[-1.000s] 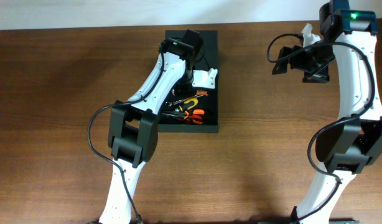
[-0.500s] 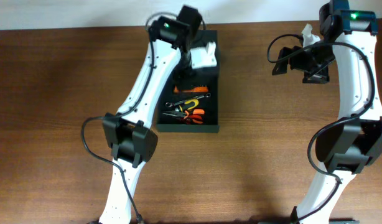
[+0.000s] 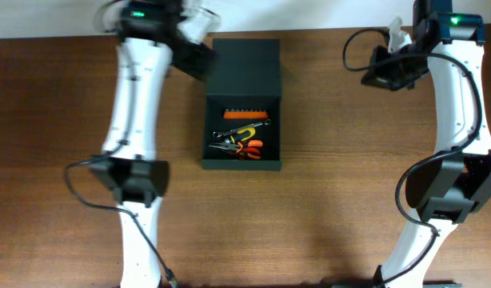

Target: Pack container

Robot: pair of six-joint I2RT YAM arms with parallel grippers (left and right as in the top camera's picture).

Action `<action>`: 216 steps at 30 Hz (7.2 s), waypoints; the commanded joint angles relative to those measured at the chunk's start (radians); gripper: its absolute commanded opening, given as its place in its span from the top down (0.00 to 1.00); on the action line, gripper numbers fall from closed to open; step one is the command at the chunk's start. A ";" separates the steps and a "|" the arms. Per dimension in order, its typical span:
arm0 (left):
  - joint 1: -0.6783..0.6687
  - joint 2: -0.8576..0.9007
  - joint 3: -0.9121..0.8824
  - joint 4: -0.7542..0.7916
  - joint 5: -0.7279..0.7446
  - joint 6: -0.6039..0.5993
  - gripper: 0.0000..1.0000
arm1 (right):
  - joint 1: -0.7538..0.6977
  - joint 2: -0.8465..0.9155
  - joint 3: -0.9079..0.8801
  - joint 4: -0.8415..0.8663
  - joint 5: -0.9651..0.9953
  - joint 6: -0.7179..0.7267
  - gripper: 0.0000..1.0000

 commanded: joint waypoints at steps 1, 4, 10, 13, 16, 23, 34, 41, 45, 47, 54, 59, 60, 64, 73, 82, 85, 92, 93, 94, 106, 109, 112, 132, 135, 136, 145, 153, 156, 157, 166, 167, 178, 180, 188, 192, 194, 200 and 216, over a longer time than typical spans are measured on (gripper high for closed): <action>0.135 -0.010 0.009 0.031 0.150 -0.208 0.59 | 0.004 0.020 -0.005 0.057 -0.082 0.076 0.96; 0.198 0.013 0.009 0.050 0.267 -0.212 0.84 | 0.006 0.048 -0.005 0.110 -0.151 0.076 0.96; 0.264 0.130 0.009 0.080 0.588 -0.162 0.98 | 0.036 0.159 -0.005 0.176 -0.302 0.040 0.96; 0.265 0.201 0.009 0.091 0.668 -0.143 0.98 | 0.052 0.216 -0.005 0.204 -0.404 -0.007 0.96; 0.264 0.270 0.008 0.113 0.772 -0.127 0.98 | 0.072 0.261 -0.005 0.222 -0.431 -0.021 0.96; 0.262 0.410 0.008 0.120 0.804 -0.130 0.98 | 0.127 0.324 -0.005 0.246 -0.436 -0.094 0.96; 0.222 0.499 0.008 0.150 0.746 -0.183 0.98 | 0.163 0.394 -0.005 0.304 -0.403 -0.086 0.96; 0.188 0.520 0.008 0.204 0.745 -0.213 0.98 | 0.162 0.430 -0.005 0.319 -0.393 -0.086 0.96; 0.172 0.534 0.008 0.210 0.738 -0.221 0.98 | 0.162 0.455 -0.005 0.331 -0.393 -0.082 0.96; 0.167 0.543 0.008 0.213 0.734 -0.228 0.98 | 0.162 0.461 -0.005 0.336 -0.393 -0.083 0.96; 0.158 0.550 0.008 0.261 0.739 -0.248 0.98 | 0.165 0.465 -0.005 0.390 -0.394 -0.083 0.96; 0.154 0.551 0.008 0.312 0.791 -0.259 0.98 | 0.188 0.466 -0.006 0.444 -0.393 -0.083 0.96; 0.154 0.550 0.008 0.319 0.796 -0.267 0.98 | 0.196 0.468 -0.006 0.463 -0.393 -0.083 0.96; 0.154 0.550 0.008 0.348 0.827 -0.285 0.98 | 0.222 0.473 -0.006 0.521 -0.392 -0.060 0.96; 0.156 0.550 0.008 0.415 0.956 -0.287 0.98 | 0.245 0.476 -0.005 0.568 -0.393 -0.056 0.96; 0.156 0.550 0.011 0.435 1.035 -0.288 0.98 | 0.203 0.476 -0.004 0.617 -0.563 -0.034 0.96; 0.156 0.550 0.021 0.480 1.110 -0.299 0.98 | 0.187 0.476 0.002 0.639 -0.687 -0.034 0.96; 0.157 0.550 0.093 0.519 1.173 -0.358 0.98 | 0.179 0.462 0.035 0.632 -0.790 -0.008 0.96; 0.157 0.550 0.109 0.519 1.173 -0.365 0.98 | 0.180 0.457 0.042 0.626 -0.793 -0.007 0.96; 0.158 0.550 0.130 0.519 1.173 -0.367 0.98 | 0.180 0.454 0.048 0.617 -0.793 -0.007 0.96; 0.172 0.518 0.356 0.357 1.126 -0.377 0.98 | 0.182 0.309 0.082 0.512 -0.703 -0.016 0.96; 0.173 0.491 0.356 0.272 1.123 -0.327 0.98 | 0.182 0.248 0.082 0.454 -0.648 -0.048 0.96; 0.173 0.457 0.356 0.140 1.056 -0.245 0.98 | 0.190 0.183 0.082 0.378 -0.576 -0.095 0.96; 0.172 0.168 0.355 -0.163 0.785 -0.112 0.98 | 0.306 -0.015 0.082 -0.031 -0.250 -0.225 0.96; 0.170 0.142 0.355 -0.163 0.713 -0.134 0.98 | 0.326 -0.045 0.082 -0.055 -0.192 -0.225 0.96; 0.166 0.133 0.355 -0.163 0.654 -0.134 0.98 | 0.336 -0.060 0.082 -0.063 -0.157 -0.225 0.96; 0.066 0.001 0.354 -0.163 0.264 -0.143 0.98 | 0.456 -0.197 0.082 -0.097 0.160 -0.167 0.96; 0.053 -0.267 0.348 -0.162 -0.019 -0.144 0.98 | 0.483 -0.300 0.082 -0.120 0.248 -0.148 0.96; 0.053 -0.369 0.338 -0.162 -0.065 -0.144 0.95 | 0.483 -0.327 0.082 -0.145 0.282 -0.149 0.96; 0.053 -0.399 0.328 -0.162 -0.084 -0.144 0.94 | 0.483 -0.333 0.082 -0.154 0.290 -0.149 0.96; 0.053 -0.510 0.121 -0.162 -0.307 -0.124 0.85 | 0.481 -0.348 0.082 -0.183 0.309 -0.150 0.96; 0.053 -0.512 0.085 -0.162 -0.318 -0.117 0.84 | 0.481 -0.348 0.082 -0.184 0.319 -0.150 0.96; 0.052 -0.819 -0.439 -0.043 -0.188 -0.117 0.78 | 0.481 -0.350 0.081 -0.225 0.307 -0.149 0.96; 0.052 -0.862 -0.570 -0.010 -0.160 -0.117 0.75 | 0.481 -0.347 0.078 -0.222 0.307 -0.149 0.96; 0.053 -0.848 -1.030 0.240 0.137 0.007 0.76 | 0.482 -0.280 -0.001 -0.140 0.224 -0.140 0.96; 0.052 -0.816 -1.176 0.379 0.222 0.021 0.84 | 0.482 -0.207 -0.043 -0.132 0.159 -0.111 0.96; 0.048 -0.793 -1.223 0.414 0.256 0.040 0.87 | 0.483 -0.169 -0.064 -0.132 0.111 -0.112 0.96; 0.013 -0.709 -1.291 0.479 0.277 0.060 0.90 | 0.517 -0.076 -0.133 -0.128 0.070 -0.128 0.96; 0.016 -0.587 -1.325 0.514 0.177 0.081 0.91 | 0.555 -0.061 -0.230 -0.177 0.120 -0.180 0.96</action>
